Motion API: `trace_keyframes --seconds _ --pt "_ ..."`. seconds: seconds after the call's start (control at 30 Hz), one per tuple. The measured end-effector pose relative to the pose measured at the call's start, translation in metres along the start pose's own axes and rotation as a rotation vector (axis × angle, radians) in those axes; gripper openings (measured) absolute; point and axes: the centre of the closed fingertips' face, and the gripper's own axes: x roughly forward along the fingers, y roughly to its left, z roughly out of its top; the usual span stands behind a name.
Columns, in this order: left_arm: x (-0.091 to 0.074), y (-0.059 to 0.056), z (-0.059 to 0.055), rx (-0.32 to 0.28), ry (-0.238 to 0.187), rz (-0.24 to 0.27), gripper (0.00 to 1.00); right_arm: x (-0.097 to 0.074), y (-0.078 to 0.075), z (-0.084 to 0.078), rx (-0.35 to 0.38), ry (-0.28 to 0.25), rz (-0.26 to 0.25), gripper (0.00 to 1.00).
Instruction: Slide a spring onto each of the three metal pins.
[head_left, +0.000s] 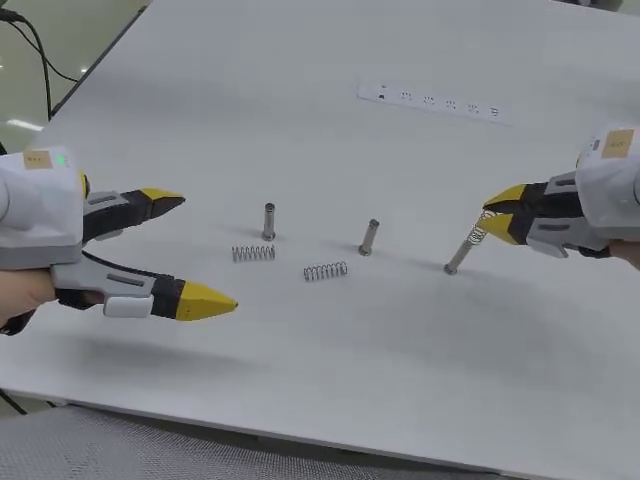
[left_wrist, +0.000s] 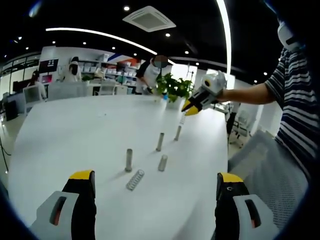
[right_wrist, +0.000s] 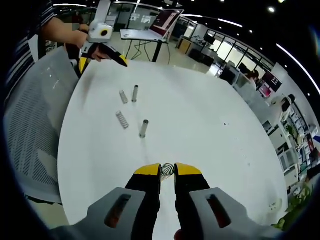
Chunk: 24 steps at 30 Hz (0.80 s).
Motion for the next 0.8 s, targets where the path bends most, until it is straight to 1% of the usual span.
trace_keyframes --seconds 0.17,0.43,0.67,0.8 --pt "-0.001 0.0 0.002 -0.001 -0.006 0.003 0.98 0.004 0.0 -0.003 0.009 0.01 0.005 0.07" --pt "-0.002 0.001 0.001 -0.005 -0.002 0.005 0.98 0.007 0.0 -0.006 0.028 0.007 0.008 0.07" --pt "-0.003 0.002 0.003 -0.005 -0.005 0.013 0.98 0.015 0.003 -0.011 0.041 0.017 0.021 0.07" --pt "-0.003 0.001 0.002 -0.006 -0.003 0.014 0.98 0.021 0.006 -0.018 0.039 0.039 0.03 0.08"
